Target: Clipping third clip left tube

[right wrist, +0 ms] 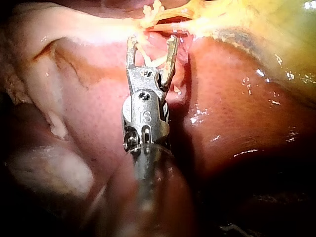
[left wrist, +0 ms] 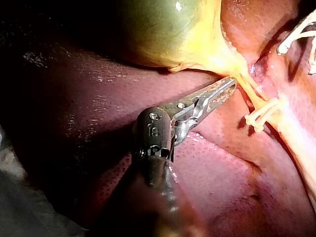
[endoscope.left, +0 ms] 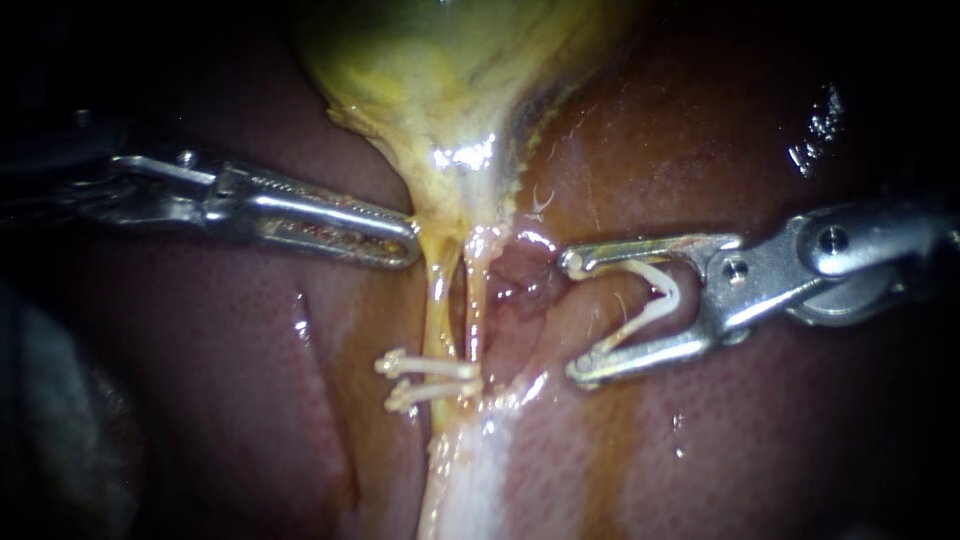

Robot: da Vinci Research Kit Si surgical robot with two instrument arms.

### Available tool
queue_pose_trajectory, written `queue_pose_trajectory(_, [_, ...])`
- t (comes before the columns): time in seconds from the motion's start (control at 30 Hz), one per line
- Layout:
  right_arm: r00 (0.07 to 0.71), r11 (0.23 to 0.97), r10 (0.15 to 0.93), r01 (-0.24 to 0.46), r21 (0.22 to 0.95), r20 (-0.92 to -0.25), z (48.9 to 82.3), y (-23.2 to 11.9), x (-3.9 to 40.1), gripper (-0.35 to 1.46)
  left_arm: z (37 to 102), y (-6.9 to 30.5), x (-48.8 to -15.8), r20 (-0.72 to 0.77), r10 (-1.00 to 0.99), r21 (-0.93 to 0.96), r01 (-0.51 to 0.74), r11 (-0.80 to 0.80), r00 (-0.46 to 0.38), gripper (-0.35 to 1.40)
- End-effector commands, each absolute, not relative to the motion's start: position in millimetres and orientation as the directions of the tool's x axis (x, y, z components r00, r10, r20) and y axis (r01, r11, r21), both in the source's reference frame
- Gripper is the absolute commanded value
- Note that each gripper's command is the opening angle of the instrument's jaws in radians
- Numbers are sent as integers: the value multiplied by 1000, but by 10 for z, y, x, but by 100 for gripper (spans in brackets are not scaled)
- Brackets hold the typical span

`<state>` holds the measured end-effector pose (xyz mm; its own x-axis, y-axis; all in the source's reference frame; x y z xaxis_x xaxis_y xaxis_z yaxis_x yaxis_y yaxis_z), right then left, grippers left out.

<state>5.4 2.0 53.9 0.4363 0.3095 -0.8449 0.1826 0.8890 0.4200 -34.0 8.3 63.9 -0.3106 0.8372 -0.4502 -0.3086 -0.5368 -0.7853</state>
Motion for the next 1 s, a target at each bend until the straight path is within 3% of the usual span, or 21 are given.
queue_pose_trajectory(0.03, [436, 889, 310, 182, 420, -845, 539, 20, 54, 50, 639, 83, -339, -450, 837, -785, -308, -537, -311, -35])
queue_pose_trajectory(0.3, [436, 889, 310, 182, 420, -845, 539, 20, 54, 50, 625, 92, -328, -443, 839, -795, -294, -530, -316, -35])
queue_pose_trajectory(0.63, [436, 889, 310, 182, 420, -845, 539, 20, 53, 50, 580, 122, -290, -434, 850, -808, -287, -514, -299, -35])
queue_pose_trajectory(1.0, [439, 889, 309, 182, 420, -844, 539, 20, 55, 50, 573, 122, -272, -435, 851, -807, -292, -514, -296, -35])
